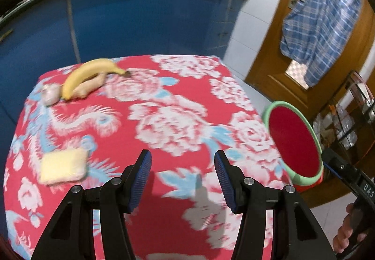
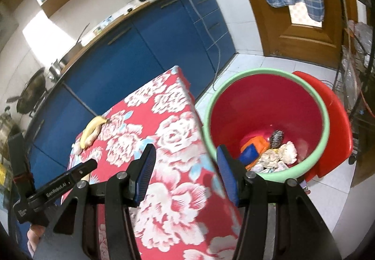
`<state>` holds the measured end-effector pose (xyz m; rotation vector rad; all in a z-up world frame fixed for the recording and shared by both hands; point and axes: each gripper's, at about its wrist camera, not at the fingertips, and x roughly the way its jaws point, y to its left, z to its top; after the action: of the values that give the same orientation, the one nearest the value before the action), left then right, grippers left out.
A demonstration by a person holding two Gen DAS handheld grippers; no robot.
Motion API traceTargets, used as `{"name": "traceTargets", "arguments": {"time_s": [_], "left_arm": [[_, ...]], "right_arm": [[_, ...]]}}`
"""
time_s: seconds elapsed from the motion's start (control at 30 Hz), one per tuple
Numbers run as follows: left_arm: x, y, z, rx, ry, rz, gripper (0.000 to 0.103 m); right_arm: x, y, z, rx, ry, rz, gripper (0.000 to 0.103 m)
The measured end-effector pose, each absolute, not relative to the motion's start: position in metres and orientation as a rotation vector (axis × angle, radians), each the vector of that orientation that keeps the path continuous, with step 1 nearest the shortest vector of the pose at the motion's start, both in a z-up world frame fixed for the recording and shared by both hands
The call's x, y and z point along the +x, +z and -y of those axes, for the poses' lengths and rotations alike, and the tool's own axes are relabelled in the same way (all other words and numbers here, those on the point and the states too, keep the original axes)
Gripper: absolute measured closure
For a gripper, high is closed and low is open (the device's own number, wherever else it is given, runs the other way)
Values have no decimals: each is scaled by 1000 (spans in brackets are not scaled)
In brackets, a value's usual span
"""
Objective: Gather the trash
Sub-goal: 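Move both tools back over the table toward the yellow sponge, then grasp the yellow mesh sponge with the left tool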
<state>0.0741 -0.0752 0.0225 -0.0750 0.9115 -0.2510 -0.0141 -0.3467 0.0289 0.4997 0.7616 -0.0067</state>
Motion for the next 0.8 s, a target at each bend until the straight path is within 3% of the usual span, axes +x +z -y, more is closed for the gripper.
{"name": "traceTargets", "arguments": {"time_s": [0.47,0.8], "left_arm": [[71,5,-23,-204,-70,-923,46],[80,-22,-46,-284,-29,-987,46]], "right_arm": [[0,28,289,418,73,-807,46],[8,24,277,400,83,-832,46]]}}
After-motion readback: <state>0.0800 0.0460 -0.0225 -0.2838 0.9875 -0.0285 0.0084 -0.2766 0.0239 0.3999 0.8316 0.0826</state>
